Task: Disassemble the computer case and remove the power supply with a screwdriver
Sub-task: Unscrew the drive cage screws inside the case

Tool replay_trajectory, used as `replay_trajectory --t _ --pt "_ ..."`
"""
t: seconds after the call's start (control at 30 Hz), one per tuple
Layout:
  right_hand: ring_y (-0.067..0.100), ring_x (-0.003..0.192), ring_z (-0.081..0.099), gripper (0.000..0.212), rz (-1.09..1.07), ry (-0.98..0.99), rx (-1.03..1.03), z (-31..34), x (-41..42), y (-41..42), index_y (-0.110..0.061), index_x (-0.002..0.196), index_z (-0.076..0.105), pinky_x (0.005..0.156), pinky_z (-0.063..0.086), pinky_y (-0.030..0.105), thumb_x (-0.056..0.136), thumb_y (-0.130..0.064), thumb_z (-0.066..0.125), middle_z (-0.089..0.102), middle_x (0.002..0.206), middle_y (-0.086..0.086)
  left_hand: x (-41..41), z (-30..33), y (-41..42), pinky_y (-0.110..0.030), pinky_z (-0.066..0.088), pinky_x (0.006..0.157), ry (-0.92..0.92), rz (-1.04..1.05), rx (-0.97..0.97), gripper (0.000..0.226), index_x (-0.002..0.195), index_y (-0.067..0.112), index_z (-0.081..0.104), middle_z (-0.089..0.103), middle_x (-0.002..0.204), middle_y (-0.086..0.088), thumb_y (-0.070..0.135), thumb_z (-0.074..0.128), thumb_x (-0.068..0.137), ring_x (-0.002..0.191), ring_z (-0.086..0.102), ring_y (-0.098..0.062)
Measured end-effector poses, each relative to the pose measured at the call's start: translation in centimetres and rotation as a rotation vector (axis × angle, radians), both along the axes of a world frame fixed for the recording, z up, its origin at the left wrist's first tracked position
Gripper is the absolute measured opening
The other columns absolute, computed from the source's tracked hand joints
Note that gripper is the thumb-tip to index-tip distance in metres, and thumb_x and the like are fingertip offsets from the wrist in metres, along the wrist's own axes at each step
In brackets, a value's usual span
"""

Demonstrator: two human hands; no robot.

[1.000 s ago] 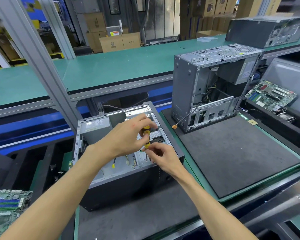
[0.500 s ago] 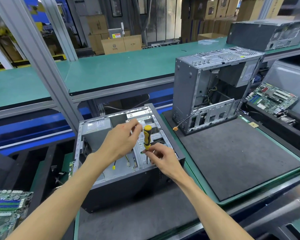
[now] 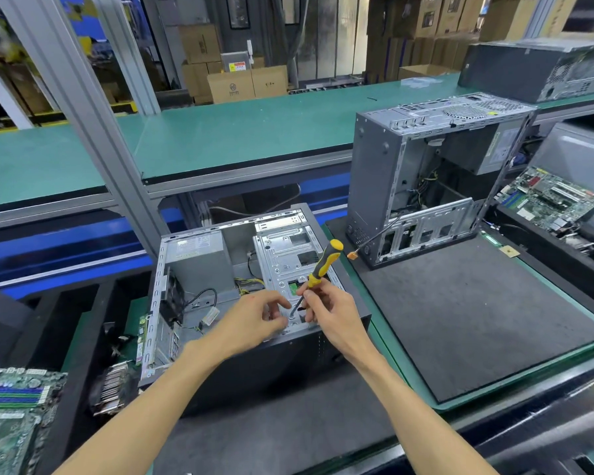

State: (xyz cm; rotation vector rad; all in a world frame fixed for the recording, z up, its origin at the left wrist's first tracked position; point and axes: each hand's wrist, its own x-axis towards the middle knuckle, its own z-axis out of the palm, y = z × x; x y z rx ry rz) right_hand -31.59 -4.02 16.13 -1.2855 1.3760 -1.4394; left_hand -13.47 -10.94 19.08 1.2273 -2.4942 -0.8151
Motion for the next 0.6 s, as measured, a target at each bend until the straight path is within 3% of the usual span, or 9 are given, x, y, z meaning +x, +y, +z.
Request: replay_trajectory --t 0.17,0.33,0.43,0.6 --pt "0.012 0.065 0.062 0.021 -0.006 -0.007 0.000 0.0 -0.1 0.0 -0.033 0.097 0.071 0.065 0.057 0.032 0.102 -0.020 0.056 0.067 0.077 -0.006 -0.9 0.1 -0.2 -0.015 0.044 0.066 -0.008 -0.016 -0.033 0.018 0.105 0.032 0.069 0.063 0.088 0.014 0.032 0.070 0.087 0.075 0.057 -0.005" --pt "0.011 0.064 0.061 0.021 -0.018 -0.012 0.009 0.1 0.0 -0.1 -0.034 0.097 0.071 0.063 0.055 0.027 0.102 -0.020 0.056 0.066 0.075 -0.008 -1.5 -0.1 -0.5 -0.025 0.047 0.070 -0.028 -0.030 -0.067 0.007 0.092 0.026 0.072 0.064 0.085 0.013 0.030 0.070 0.087 0.076 0.056 -0.005" --pt "0.012 0.062 0.060 0.018 -0.053 -0.059 0.006 0.1 0.1 -0.2 -0.025 0.097 0.070 0.062 0.053 0.025 0.102 -0.017 0.055 0.065 0.074 -0.008 -1.3 -0.1 -1.1 -0.024 0.048 0.069 -0.049 -0.053 -0.070 0.001 0.088 0.025 0.069 0.065 0.083 0.012 0.026 0.069 0.087 0.074 0.057 -0.004" --pt "0.014 0.060 0.058 0.015 -0.125 -0.163 -0.016 0.6 -0.3 -0.5 -0.014 0.099 0.068 0.059 0.050 0.019 0.103 -0.011 0.054 0.062 0.073 -0.002 -0.7 0.4 -4.0 -0.011 0.043 0.061 0.179 0.129 -0.015 0.016 0.078 0.023 0.066 0.066 0.073 0.008 0.008 0.071 0.079 0.067 0.057 -0.003"
